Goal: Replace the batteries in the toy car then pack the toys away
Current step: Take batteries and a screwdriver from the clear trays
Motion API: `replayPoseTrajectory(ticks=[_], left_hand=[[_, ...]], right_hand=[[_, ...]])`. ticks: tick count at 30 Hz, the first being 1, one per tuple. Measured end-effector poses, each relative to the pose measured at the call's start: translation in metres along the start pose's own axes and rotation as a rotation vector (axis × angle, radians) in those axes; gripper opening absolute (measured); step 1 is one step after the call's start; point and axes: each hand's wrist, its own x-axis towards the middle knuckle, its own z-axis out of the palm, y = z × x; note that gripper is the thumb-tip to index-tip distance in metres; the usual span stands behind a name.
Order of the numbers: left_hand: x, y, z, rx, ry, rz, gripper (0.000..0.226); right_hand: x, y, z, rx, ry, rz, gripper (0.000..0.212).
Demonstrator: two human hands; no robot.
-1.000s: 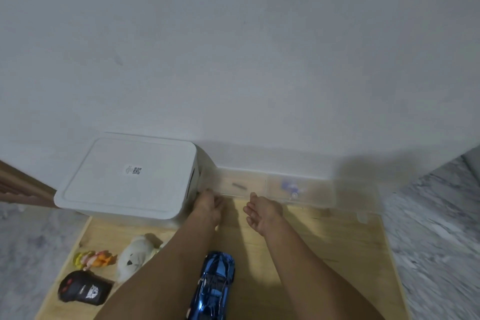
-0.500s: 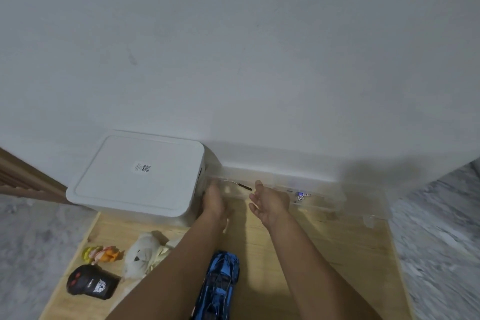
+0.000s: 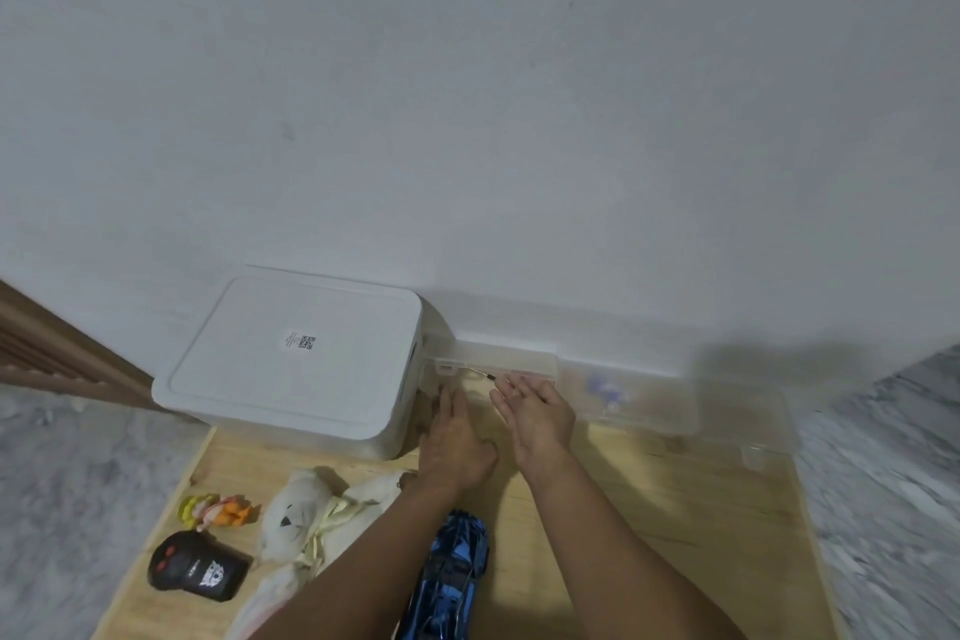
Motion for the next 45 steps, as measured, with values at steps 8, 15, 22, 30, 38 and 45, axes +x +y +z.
replayPoseTrajectory(ticks=[8, 15, 22, 30, 38, 45], left_hand=[[0.005, 0.000, -0.007, 0.117, -0.106, -0.013, 0.091], [0.006, -0.004, -0.014, 0.178, -0.165, 0.012, 0.087], [0.012, -0.004, -0.021, 0.206, -0.226, 0.000, 0.086], [0.010, -0.001, -0.024, 0.271, -0.245, -0.005, 0.084], [0.007, 0.002, -0.028, 0.299, -0.237, 0.004, 0.081], [0.000, 0.012, -0.033, 0.305, -0.146, 0.019, 0.070]], right_hand=[[0.022, 0.008, 0.010, -0.734, 0.006, -0.460, 0.014], [0.041, 0.001, 0.012, -1.420, -0.133, -0.494, 0.014], [0.048, -0.007, 0.025, -1.606, -0.098, -0.563, 0.027], [0.027, -0.020, 0.014, -1.401, -0.213, -0.531, 0.020], [0.007, -0.016, -0.041, -1.457, -0.203, -0.532, 0.020], [0.000, 0.011, -0.078, -1.578, -0.112, -0.468, 0.021]])
